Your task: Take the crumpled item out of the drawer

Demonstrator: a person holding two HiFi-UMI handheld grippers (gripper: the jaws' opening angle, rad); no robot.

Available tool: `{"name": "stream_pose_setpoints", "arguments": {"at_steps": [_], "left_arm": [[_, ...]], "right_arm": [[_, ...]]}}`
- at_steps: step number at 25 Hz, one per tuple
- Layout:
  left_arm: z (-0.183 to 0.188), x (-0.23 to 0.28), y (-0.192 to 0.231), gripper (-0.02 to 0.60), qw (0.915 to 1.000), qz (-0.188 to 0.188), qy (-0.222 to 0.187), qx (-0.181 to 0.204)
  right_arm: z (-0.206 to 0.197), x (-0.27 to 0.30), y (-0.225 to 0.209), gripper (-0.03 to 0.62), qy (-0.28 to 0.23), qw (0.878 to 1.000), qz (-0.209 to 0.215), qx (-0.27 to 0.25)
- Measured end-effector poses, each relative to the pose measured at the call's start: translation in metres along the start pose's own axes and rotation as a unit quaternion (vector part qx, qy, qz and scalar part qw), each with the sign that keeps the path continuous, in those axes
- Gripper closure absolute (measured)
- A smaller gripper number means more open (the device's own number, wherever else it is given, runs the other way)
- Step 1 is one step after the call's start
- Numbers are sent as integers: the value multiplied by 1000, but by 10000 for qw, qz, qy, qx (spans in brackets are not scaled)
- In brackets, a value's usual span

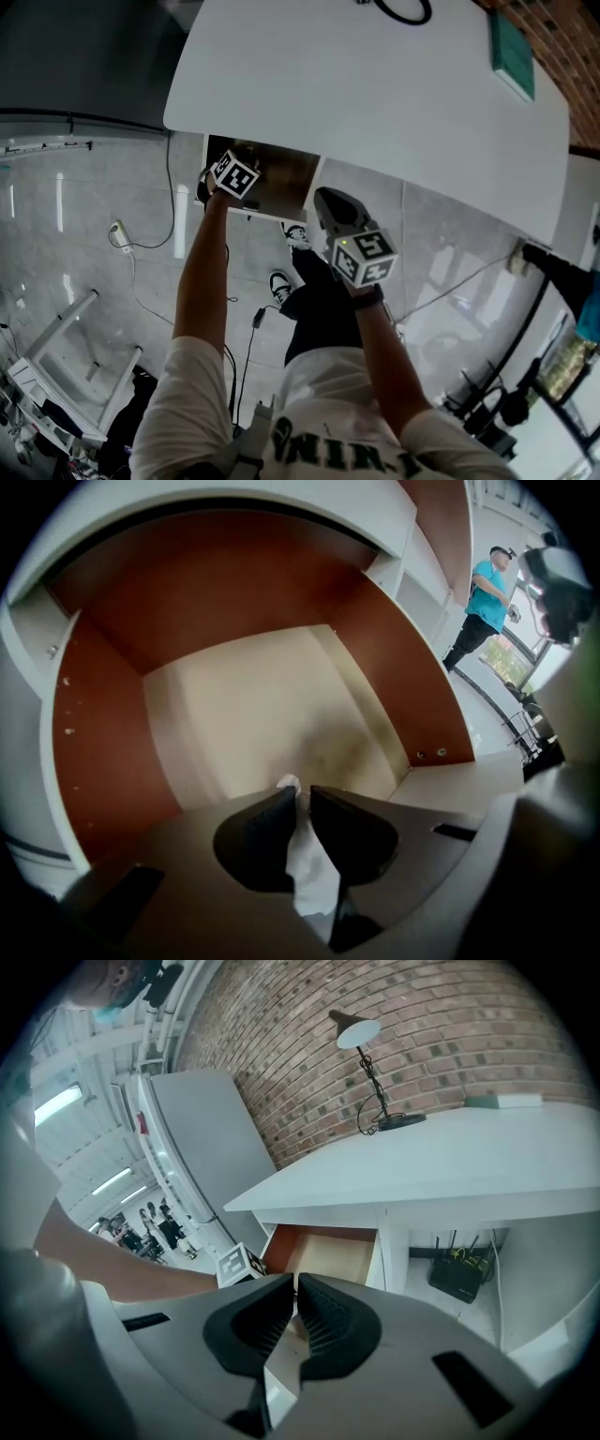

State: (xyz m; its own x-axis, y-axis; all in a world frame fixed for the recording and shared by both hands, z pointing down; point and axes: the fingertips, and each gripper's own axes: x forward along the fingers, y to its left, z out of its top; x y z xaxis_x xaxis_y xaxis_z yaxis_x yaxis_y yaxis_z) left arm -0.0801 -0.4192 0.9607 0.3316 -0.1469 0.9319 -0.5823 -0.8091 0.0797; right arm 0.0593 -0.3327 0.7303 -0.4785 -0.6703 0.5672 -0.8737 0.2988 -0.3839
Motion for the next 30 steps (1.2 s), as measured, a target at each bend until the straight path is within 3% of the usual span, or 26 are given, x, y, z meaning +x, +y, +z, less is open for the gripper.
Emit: {"name": "stream_pose_setpoints", "arguments": {"at_steps": [7,14,22,30], "left_arm": [[7,-87,-1,538,9939,715,-709,-456],[8,-191,-33,543,9782,1080,-1444,-1029],[27,-337,-75,545,9431,1682,-2468,-1463],[30,-460,-120,545,9117,2161,-3171,-1471]], "right_arm": [[18,-21,32,588,-118,9995,212,182],[37,-58,70,589,-367,9991,211,19],[67,-110,113,589,-654,9962,186,-549],[115,-152,161,589,-1259,9858,226,-1091]]}}
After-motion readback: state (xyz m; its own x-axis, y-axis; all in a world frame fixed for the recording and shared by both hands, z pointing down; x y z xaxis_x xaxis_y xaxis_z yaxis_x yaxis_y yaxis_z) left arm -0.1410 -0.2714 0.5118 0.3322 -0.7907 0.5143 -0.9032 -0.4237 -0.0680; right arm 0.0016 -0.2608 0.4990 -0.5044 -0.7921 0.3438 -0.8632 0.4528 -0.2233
